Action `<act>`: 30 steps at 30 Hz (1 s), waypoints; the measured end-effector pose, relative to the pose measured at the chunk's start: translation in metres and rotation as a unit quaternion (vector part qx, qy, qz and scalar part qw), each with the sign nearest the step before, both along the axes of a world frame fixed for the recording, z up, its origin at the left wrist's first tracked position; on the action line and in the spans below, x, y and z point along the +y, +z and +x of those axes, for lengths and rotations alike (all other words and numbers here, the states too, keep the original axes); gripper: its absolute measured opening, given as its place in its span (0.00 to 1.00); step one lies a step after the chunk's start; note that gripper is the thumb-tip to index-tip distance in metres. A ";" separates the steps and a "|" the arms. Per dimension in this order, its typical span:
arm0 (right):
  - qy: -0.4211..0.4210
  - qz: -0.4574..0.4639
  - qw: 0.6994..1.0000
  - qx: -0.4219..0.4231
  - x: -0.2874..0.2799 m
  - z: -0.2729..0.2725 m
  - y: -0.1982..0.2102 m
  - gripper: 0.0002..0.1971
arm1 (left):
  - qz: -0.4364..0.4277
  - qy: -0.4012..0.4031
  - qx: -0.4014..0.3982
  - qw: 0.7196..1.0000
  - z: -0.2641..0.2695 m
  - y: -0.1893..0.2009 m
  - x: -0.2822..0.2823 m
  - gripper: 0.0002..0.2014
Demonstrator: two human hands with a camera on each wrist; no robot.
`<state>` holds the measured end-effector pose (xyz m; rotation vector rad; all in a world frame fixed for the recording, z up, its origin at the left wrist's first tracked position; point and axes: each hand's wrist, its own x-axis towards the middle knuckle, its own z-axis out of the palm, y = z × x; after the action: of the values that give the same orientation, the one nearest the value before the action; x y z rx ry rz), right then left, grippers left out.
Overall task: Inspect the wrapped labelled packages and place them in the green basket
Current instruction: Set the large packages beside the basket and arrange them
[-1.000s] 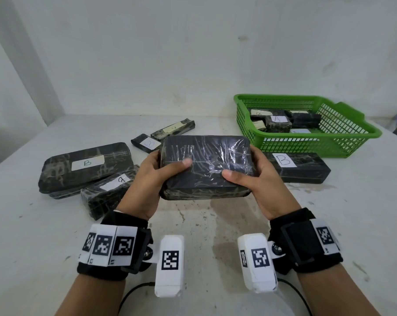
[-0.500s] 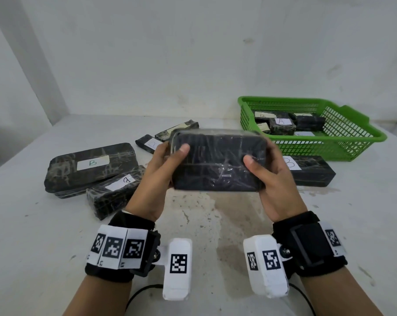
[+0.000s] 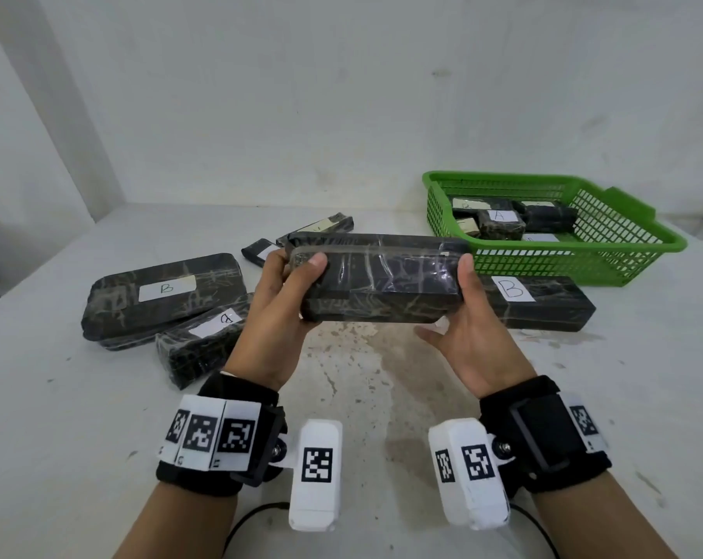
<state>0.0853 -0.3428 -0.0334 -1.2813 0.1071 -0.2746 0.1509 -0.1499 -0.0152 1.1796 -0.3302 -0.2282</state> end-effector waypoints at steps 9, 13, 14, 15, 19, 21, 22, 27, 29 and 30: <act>-0.028 0.020 0.999 -0.009 0.001 -0.003 0.008 0.17 | 0.022 -0.033 0.023 0.999 -0.001 0.001 0.002 0.23; -0.039 0.012 0.999 0.005 0.005 -0.005 0.008 0.35 | 0.037 -0.032 0.009 0.999 -0.002 0.001 0.001 0.21; -0.051 0.002 0.999 0.008 0.005 -0.004 0.008 0.40 | 0.046 -0.036 0.007 0.998 -0.002 0.000 0.000 0.22; -0.067 -0.007 0.998 0.009 0.006 -0.003 0.008 0.42 | 0.054 -0.040 0.007 0.998 -0.003 0.001 0.000 0.24; -0.100 -0.002 0.995 0.001 0.007 -0.003 0.007 0.39 | 0.067 -0.046 0.022 0.996 -0.007 0.005 0.001 0.42; -0.096 -0.008 0.995 0.006 0.008 -0.003 0.007 0.38 | 0.071 -0.029 0.025 0.997 -0.007 0.006 0.001 0.42; -0.091 -0.016 0.996 0.012 0.008 -0.002 0.006 0.38 | 0.075 -0.017 0.029 0.997 -0.007 0.006 0.000 0.40; -0.100 0.006 0.994 0.035 0.011 -0.001 0.003 0.55 | 0.106 -0.004 0.020 0.994 -0.009 0.004 -0.003 0.51; -0.119 0.015 0.992 0.034 0.011 0.001 0.004 0.62 | 0.109 -0.007 0.014 0.994 -0.011 0.004 -0.004 0.46; -0.123 0.014 0.992 0.031 0.011 0.001 0.005 0.62 | 0.110 -0.008 0.016 0.994 -0.011 0.004 -0.005 0.43</act>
<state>0.0867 -0.3321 -0.0288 -1.2485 0.3222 -0.4428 0.1399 -0.1544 -0.0117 1.3904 -0.2914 -0.3022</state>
